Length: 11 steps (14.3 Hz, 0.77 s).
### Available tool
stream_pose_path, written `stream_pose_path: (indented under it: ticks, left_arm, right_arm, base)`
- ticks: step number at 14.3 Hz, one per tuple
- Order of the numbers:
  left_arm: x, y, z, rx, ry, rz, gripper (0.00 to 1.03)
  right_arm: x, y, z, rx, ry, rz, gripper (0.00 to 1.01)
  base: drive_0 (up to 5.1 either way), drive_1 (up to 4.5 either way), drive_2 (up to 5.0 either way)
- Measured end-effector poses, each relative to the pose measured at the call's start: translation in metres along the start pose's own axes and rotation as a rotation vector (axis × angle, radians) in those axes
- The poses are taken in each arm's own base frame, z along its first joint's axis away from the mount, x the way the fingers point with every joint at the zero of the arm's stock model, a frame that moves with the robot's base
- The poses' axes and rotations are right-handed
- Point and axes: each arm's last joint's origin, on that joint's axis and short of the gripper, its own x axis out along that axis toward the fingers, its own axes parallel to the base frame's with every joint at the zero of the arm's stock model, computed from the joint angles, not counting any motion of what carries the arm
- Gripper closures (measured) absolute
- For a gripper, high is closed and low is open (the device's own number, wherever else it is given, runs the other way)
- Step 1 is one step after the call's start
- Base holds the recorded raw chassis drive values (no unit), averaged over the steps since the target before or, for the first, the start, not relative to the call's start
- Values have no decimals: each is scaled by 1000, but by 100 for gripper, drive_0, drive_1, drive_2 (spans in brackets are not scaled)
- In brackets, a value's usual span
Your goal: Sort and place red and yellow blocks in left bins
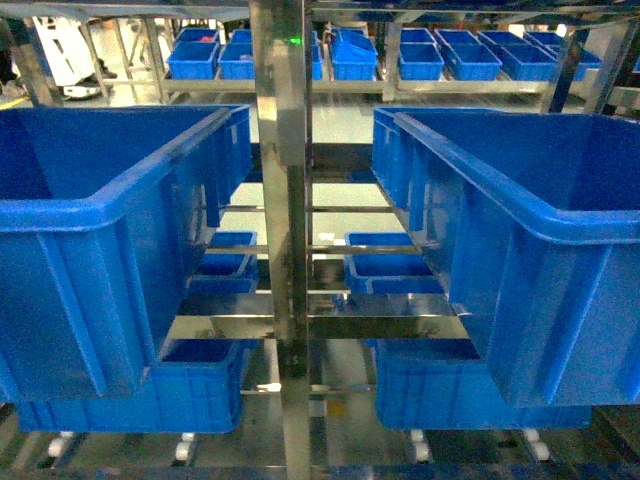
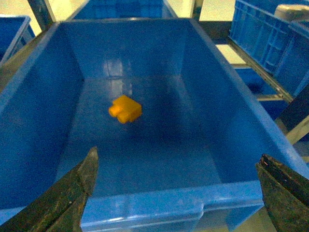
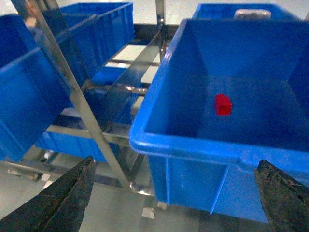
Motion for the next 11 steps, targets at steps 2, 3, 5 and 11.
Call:
stream_pose_path:
  ticks: [2,3,5,11]
  left_arm:
    - [-5,-9,-19,13,-298,33,26]
    - [-8,-15,-32,13,-347,23,35]
    - [-12,-23,-50,14,-393,18,55]
    - [-32,-49,-109,1,-384,8,101]
  right_arm:
    - [-11,-6,-25,-30,-278,-243,34]
    - [-13,-10,-32,-30,-292,-269,42]
    - [-20,-11,-46,-34,-294,-265,63]
    - [-41,-20,-86,-38,-293,-266,99]
  base:
    - [0,0,0]
    - [0,0,0]
    - [0,0,0]
    - [0,0,0]
